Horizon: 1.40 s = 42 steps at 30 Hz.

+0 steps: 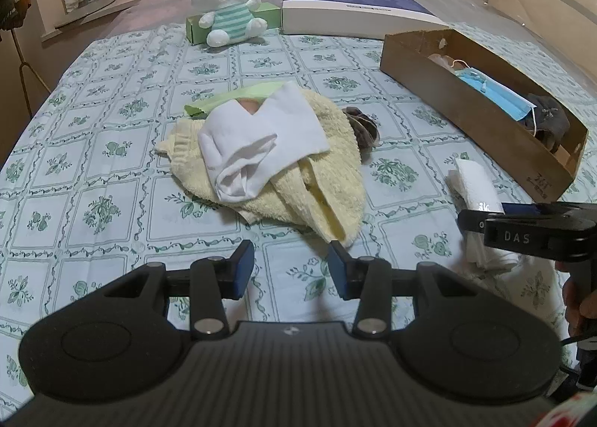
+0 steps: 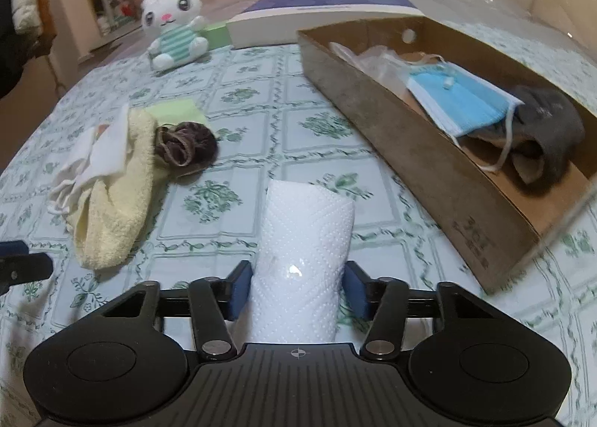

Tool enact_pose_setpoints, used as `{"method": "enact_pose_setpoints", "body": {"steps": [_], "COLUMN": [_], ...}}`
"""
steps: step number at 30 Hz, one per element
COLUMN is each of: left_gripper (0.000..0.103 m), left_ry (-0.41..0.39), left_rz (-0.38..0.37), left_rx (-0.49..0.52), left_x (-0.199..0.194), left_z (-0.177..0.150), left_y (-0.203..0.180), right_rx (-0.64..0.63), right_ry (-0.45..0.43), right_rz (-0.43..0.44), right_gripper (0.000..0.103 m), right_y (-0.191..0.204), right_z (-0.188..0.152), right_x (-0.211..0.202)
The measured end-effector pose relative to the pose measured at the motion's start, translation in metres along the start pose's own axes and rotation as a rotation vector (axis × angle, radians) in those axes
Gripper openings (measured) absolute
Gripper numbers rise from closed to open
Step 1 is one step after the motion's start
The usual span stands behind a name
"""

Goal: Organize soft objects
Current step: 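Grasp the paper towel roll with the right gripper while the left grasps the white cloth, then carry the paper towel roll and white cloth over the cardboard box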

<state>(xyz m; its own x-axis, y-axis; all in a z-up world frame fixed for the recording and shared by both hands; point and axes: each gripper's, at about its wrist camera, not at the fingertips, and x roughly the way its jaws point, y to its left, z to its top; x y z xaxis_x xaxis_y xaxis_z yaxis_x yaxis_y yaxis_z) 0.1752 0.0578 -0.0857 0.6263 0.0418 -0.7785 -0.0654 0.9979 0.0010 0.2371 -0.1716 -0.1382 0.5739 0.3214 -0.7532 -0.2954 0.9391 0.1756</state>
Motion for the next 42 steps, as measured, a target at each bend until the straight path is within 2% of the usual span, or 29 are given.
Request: {"method": "enact_pose_setpoints", "body": {"steps": [1,4,15,23,32,33,35,38,42], "left_gripper": [0.041,0.042,0.050,0.052,0.050,0.049,0.033,0.015,0.010], "left_ry": [-0.003,-0.017,-0.097,-0.093,-0.120,-0.122,-0.130,-0.137,-0.165], "left_rz": [0.000,0.004,0.080,0.136,0.161,0.158,0.149,0.142,0.140], "left_rx": [0.001,0.009,0.086,0.239,0.279,0.279,0.272,0.246,0.212], "left_x": [0.001,0.004,0.023,0.045,0.062,0.064,0.065,0.064,0.055], "left_z": [0.001,0.004,0.027,0.024,0.028,0.029,0.030,0.031,0.031], "left_y": [0.001,0.002,0.012,0.008,0.009,0.010,0.012,0.016,0.022], "right_rx": [-0.012,-0.043,-0.078,-0.065,-0.075,-0.076,-0.077,-0.080,-0.079], "right_ry": [-0.005,-0.033,-0.103,-0.092,-0.075,-0.076,-0.077,-0.082,-0.089], "right_rz": [0.003,0.017,0.077,0.098,0.091,0.092,0.094,0.094,0.094], "right_gripper": [0.041,0.038,0.038,0.038,0.038,0.038,0.038,0.038,0.038], "right_y": [0.002,0.009,0.030,0.030,0.032,0.033,0.033,0.034,0.034], "right_z": [0.001,0.008,0.040,0.044,0.044,0.044,0.044,0.044,0.044], "right_x": [0.001,0.001,0.005,0.014,0.021,0.022,0.021,0.018,0.012]}}
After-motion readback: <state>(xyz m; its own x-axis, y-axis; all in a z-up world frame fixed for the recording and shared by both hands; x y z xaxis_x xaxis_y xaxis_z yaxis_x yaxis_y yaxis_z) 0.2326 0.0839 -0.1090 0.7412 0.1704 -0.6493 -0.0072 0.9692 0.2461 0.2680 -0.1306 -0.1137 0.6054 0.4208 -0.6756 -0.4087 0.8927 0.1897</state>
